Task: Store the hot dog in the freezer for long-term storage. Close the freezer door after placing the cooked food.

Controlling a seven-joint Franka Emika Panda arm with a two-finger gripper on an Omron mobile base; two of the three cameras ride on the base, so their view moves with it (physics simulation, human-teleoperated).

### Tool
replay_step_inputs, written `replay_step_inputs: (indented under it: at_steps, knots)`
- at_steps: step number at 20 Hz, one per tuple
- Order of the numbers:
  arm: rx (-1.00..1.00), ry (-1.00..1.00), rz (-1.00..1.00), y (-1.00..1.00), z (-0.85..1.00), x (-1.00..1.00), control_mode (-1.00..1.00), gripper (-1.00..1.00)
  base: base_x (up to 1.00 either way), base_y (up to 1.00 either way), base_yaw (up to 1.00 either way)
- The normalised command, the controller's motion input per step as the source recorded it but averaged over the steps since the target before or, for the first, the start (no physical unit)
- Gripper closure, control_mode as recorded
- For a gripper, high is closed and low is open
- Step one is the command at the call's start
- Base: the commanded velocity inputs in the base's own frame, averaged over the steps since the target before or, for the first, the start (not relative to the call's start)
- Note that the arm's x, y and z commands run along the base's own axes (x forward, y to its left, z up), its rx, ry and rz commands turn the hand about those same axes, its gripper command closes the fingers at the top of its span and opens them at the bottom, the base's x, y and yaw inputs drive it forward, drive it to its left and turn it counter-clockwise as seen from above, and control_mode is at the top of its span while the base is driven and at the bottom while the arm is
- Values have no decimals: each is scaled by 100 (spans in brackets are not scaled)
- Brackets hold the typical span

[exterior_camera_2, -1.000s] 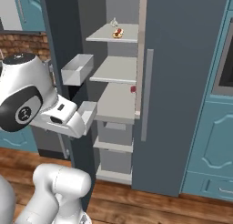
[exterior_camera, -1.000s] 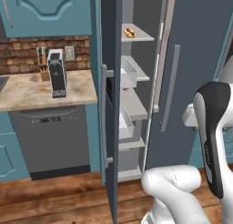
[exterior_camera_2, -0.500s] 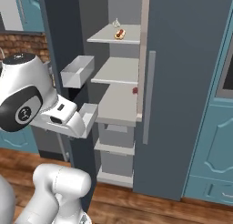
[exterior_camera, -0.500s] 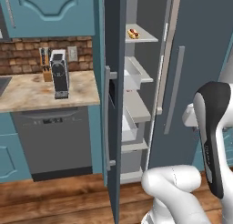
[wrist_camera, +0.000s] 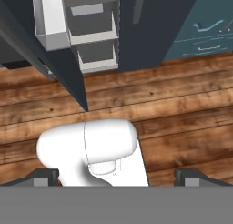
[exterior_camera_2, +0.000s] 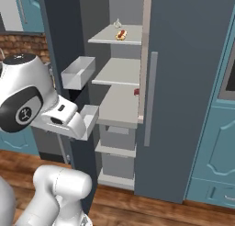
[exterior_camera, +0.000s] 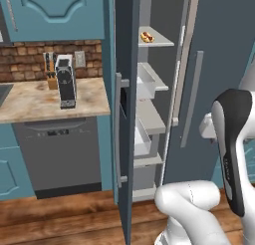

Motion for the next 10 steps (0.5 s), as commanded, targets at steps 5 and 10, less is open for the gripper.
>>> replay_step_inputs:
  at_steps: [5, 10]
  knots:
    - [-5, 0, 0, 33, 0, 22, -100, -100, 0, 0, 0]
    - [-14, 1, -6, 62, 4, 9, -100, -100, 0, 0, 0]
